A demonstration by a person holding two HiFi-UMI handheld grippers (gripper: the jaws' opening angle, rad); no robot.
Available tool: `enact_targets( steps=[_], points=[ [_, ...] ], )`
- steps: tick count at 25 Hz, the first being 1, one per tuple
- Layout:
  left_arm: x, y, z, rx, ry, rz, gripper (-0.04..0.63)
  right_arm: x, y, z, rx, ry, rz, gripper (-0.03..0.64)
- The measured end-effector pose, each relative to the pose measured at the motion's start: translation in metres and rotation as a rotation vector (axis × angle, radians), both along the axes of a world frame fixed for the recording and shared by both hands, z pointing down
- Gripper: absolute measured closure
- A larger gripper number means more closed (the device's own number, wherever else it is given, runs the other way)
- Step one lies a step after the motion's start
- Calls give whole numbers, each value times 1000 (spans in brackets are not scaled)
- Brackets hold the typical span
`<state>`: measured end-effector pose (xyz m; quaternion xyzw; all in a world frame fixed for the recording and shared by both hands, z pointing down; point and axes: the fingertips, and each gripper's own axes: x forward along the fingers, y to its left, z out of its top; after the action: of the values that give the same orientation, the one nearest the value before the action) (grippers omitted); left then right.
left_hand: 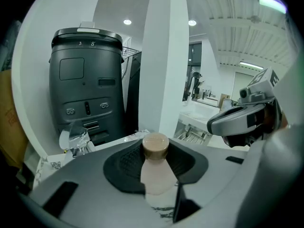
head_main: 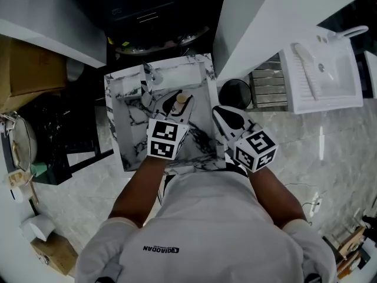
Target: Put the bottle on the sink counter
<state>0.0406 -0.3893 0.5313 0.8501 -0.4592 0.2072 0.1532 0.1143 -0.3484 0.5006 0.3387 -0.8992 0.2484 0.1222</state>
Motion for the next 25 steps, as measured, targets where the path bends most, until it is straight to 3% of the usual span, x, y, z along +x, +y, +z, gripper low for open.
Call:
enact_targets(
  steps=[25],
  points=[
    [20,-81,60,-12,-61,-30,453,37,-23,21,-37,-33,77,575]
  ],
)
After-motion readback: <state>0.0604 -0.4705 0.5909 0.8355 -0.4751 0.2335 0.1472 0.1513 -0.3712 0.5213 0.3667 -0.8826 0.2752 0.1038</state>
